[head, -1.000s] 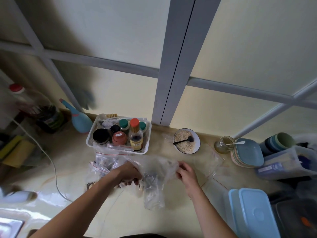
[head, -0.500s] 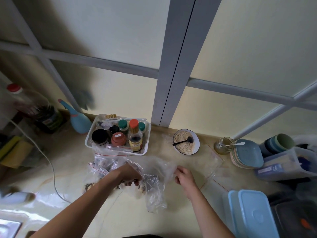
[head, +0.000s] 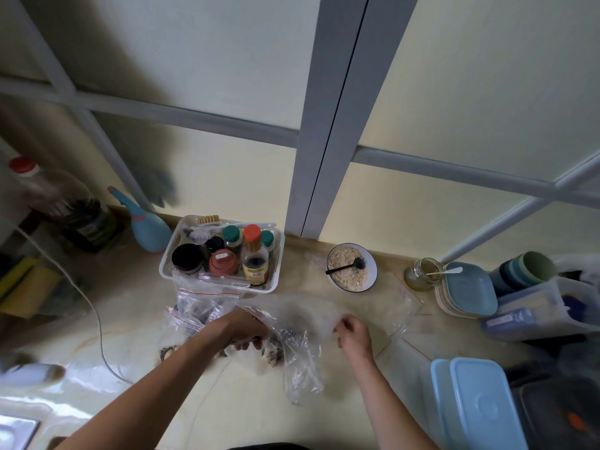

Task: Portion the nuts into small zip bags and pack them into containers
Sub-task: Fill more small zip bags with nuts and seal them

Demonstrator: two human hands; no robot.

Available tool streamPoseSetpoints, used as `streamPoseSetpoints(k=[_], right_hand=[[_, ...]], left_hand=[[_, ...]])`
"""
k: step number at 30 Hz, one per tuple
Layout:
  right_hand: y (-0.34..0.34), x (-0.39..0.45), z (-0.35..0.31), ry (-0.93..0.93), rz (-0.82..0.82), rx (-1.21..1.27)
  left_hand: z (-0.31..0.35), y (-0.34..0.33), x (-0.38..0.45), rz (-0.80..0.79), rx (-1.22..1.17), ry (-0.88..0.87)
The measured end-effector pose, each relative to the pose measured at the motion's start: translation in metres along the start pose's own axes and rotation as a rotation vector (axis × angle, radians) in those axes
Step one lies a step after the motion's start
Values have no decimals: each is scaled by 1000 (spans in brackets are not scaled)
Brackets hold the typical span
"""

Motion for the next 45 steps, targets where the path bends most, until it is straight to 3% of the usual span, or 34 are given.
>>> streamPoseSetpoints(k=[6,9,14,16,21,26,29,34,45], right_hand=[[-1,-8,-11,5,-37,194],[-2,-7,-4,-40,-54,57],[-1,-14,-9,123,-13,-220],[-4,-17,-14,149,-20,-129],[-7,-23,-10,8,25,247],[-6,-33,6,28,-126,8],[-6,-26,11,48,-122,-94],[-3,-20,10,-41,13,86],[4,-21,10,-183,79,321]], left_hand=[[-3,-2,3,-23,13,11],[-4,-2,3,-17,2,24],[-8,-4,9,-27,-49,-1],[-12,-6,16,-44,-59,-56],[-15,-8,22,-16,-27,-48],[-14,-10,18,-17,-4,25],[-16,-13,24,-33,-46,-42],[-23,-12,28,-85,-82,-119],[-25,-21,24,-67,-162,-168]])
Point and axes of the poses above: each hand's wrist, its own x-axis towards the middle knuckle, its own y-axis out of the back of the hand, z = x × y, the point moved 3 cm from there along x, towards the middle knuckle, and after that the axes turned 3 degrees about z, right-handed, at the moved point
